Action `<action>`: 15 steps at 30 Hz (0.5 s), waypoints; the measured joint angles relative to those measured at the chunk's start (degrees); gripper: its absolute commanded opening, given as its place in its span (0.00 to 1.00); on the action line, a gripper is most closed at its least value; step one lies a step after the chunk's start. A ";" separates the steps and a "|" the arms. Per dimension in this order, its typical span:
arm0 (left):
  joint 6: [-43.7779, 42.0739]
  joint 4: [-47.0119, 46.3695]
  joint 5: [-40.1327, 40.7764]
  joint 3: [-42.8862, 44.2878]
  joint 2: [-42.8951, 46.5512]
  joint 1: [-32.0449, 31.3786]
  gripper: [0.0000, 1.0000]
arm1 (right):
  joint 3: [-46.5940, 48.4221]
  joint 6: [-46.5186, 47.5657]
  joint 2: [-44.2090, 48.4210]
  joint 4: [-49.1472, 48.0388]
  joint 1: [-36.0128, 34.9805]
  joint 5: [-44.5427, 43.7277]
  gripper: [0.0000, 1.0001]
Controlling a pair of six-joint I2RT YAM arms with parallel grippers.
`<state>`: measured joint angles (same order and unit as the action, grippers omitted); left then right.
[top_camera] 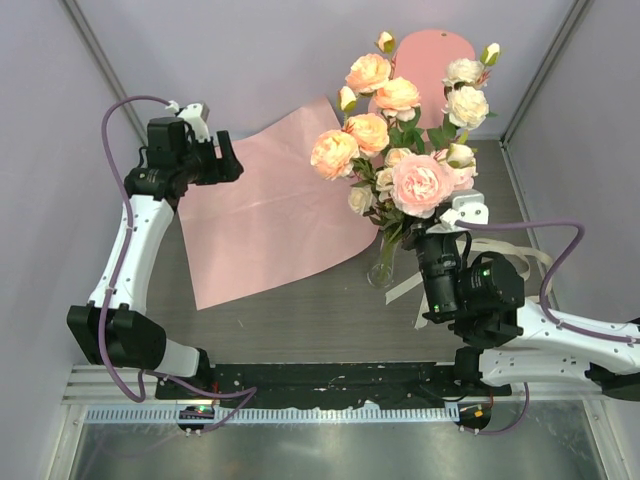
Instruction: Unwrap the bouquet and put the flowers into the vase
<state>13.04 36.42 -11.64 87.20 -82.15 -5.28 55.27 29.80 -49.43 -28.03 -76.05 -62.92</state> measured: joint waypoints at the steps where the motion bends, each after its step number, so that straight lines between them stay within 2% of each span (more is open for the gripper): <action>1: 0.00 0.00 0.00 0.00 0.00 -0.02 0.75 | 0.00 0.02 -0.13 -0.83 0.15 -0.76 0.01; 7: 0.00 0.00 -0.07 0.00 0.00 -0.28 0.75 | 0.00 -0.48 -1.33 -2.99 1.31 -4.81 0.01; 15: 0.00 0.02 -0.42 0.00 0.00 -0.57 0.75 | 0.02 -3.08 -4.90 -0.87 2.84 -7.41 0.01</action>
<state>13.04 36.45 -12.05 87.20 -82.15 -5.85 55.29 26.72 -54.33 -28.91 -73.21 -70.32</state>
